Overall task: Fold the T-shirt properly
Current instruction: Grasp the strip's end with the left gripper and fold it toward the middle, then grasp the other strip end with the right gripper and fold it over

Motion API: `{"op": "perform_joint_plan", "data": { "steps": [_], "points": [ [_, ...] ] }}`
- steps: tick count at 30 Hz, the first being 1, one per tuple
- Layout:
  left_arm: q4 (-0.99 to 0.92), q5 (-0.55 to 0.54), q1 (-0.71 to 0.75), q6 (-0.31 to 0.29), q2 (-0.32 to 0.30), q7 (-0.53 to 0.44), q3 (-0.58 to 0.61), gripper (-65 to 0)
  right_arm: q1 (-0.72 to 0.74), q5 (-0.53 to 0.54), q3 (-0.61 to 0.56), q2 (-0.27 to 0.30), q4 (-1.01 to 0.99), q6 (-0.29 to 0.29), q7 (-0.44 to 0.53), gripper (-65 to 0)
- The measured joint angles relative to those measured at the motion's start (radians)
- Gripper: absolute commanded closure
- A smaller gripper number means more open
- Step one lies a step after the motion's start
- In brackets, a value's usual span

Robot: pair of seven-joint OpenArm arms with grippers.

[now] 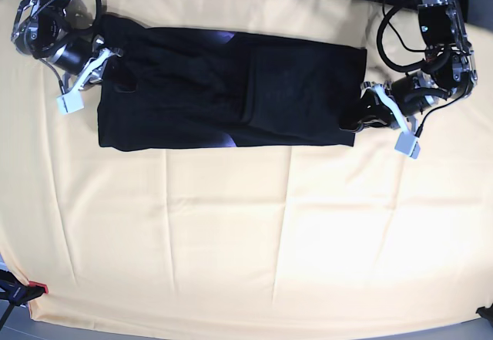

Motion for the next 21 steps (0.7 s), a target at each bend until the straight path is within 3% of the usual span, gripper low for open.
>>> {"op": "perform_joint_plan", "data": {
  "steps": [3,8,13,15,21],
  "points": [
    [0.000,-0.001,0.000,0.000,-0.028,0.000,0.000,0.0,0.023,-0.108,0.008,0.045,0.044,-0.005,0.000,0.0],
    [0.000,-0.001,0.000,0.000,-0.064,-0.004,0.000,0.0,0.040,-0.232,0.059,0.110,0.156,-0.089,-0.008,0.0],
    [0.000,-0.001,0.000,0.000,-0.062,-0.005,0.000,0.0,0.025,-0.237,0.107,0.121,0.344,-0.174,-0.007,0.0],
    [0.000,-0.001,0.002,0.000,-0.062,-0.007,0.000,0.0,-0.002,-0.159,0.107,0.095,0.418,-0.182,-0.008,0.0],
    [0.000,-0.004,0.023,0.000,-0.061,-0.007,0.000,0.0,-0.065,0.034,0.085,-0.095,0.511,-0.084,-0.023,0.0]
  ]
}}
